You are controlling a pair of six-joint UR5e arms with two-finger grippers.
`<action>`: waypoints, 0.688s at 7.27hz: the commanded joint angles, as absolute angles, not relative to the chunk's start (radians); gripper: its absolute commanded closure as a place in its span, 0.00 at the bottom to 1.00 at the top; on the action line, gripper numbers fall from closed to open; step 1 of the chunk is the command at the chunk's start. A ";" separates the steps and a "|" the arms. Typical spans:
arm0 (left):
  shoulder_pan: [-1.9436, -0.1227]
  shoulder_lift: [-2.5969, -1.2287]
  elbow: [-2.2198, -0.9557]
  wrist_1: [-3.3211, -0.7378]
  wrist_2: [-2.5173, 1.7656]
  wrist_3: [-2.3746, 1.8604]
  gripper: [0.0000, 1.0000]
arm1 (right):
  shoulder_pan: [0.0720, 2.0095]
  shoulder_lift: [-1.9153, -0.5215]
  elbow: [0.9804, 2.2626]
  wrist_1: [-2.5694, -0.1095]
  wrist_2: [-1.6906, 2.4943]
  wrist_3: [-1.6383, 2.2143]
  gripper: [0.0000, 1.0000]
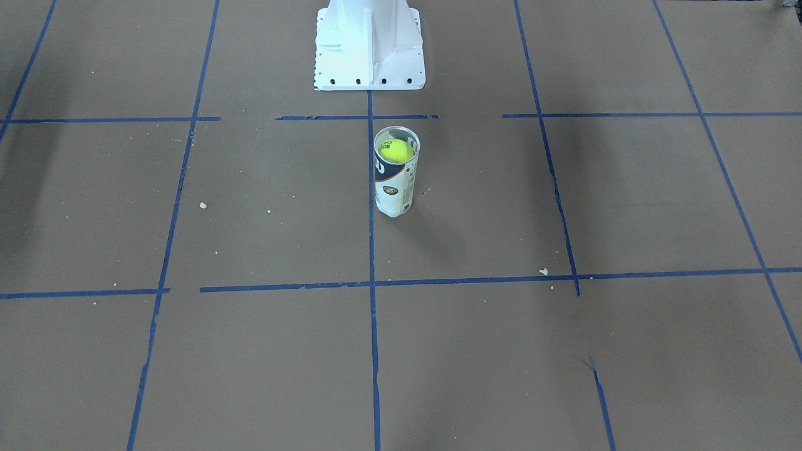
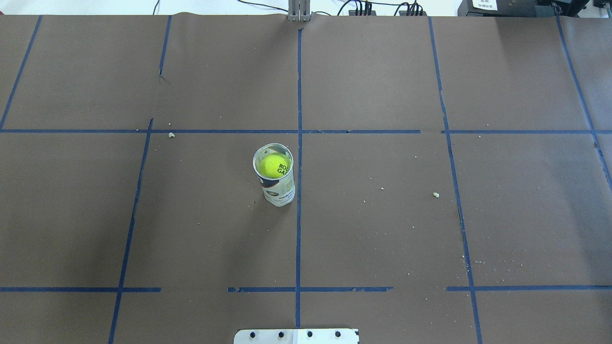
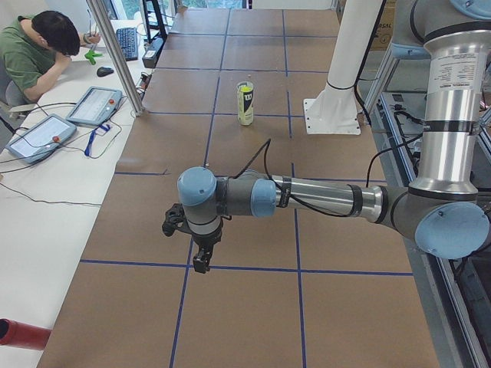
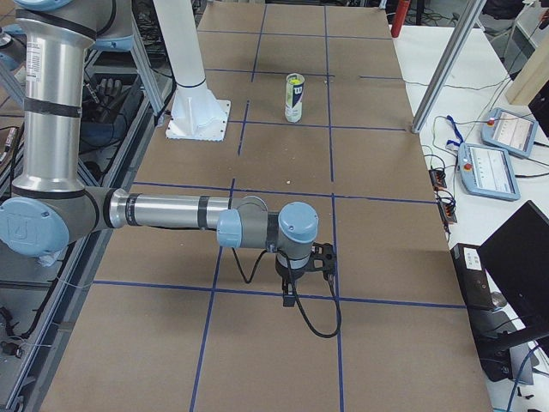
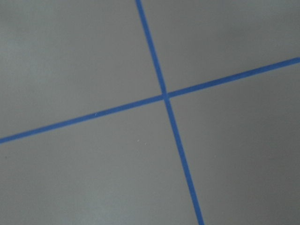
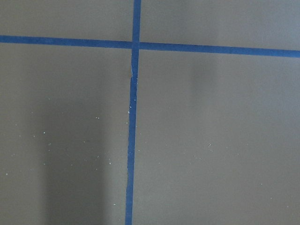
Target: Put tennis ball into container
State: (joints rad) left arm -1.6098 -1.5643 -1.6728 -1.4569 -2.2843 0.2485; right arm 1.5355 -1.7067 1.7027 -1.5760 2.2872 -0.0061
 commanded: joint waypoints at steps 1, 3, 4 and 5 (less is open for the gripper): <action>-1.624 -1.560 -1.666 -1.453 -2.286 0.259 0.00 | 1.536 -1.707 1.703 -1.575 2.287 -0.006 0.00; -1.629 -1.559 -1.655 -1.445 -2.284 0.246 0.00 | 1.536 -1.706 1.704 -1.575 2.287 -0.006 0.00; -1.632 -1.560 -1.655 -1.445 -2.284 0.245 0.00 | 1.536 -1.707 1.703 -1.575 2.287 -0.006 0.00; -1.632 -1.562 -1.657 -1.447 -2.286 0.245 0.00 | 1.536 -1.707 1.703 -1.575 2.287 -0.006 0.00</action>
